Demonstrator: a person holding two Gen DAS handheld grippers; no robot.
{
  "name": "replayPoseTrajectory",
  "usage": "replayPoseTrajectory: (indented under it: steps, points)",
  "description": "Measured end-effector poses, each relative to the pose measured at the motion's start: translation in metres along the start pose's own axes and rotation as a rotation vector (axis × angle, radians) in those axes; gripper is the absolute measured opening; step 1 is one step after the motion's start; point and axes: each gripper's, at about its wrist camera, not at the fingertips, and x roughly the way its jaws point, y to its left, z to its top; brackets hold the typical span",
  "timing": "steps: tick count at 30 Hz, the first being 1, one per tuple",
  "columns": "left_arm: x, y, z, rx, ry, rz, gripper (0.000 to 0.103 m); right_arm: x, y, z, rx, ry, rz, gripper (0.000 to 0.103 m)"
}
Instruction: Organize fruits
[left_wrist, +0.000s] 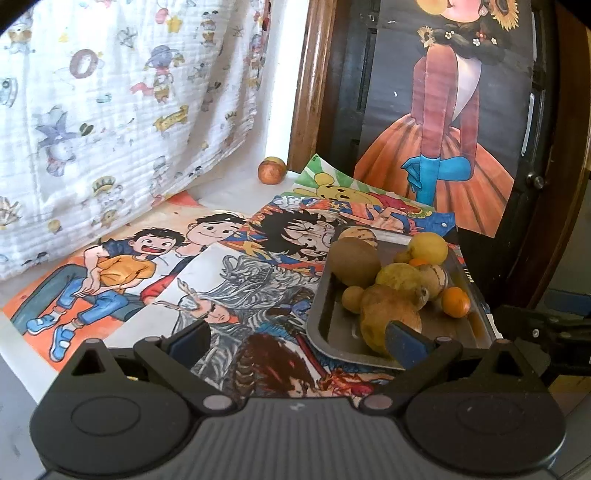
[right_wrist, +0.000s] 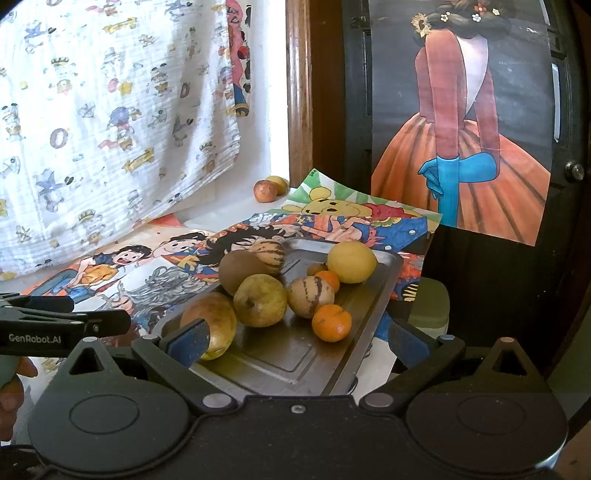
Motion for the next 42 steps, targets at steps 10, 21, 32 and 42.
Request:
replayPoseTrajectory:
  steps: [10, 21, 32, 42]
  points:
    - [-0.021, 0.007, -0.010, 0.011, -0.019, 0.008, 0.102, -0.019, 0.017, -0.005, -0.010, -0.010, -0.002, 0.102]
    - [-0.040, 0.016, -0.019, 0.006, -0.047, 0.011, 0.102, -0.033, 0.031, -0.010, -0.002, -0.034, -0.002, 0.102]
    - [-0.053, 0.026, -0.029, 0.002, -0.074, 0.018, 0.102, -0.042, 0.045, -0.025, 0.004, -0.082, -0.006, 0.102]
    - [-0.059, 0.037, -0.043, -0.002, -0.074, -0.002, 0.102, -0.046, 0.055, -0.047, 0.026, -0.109, -0.025, 0.102]
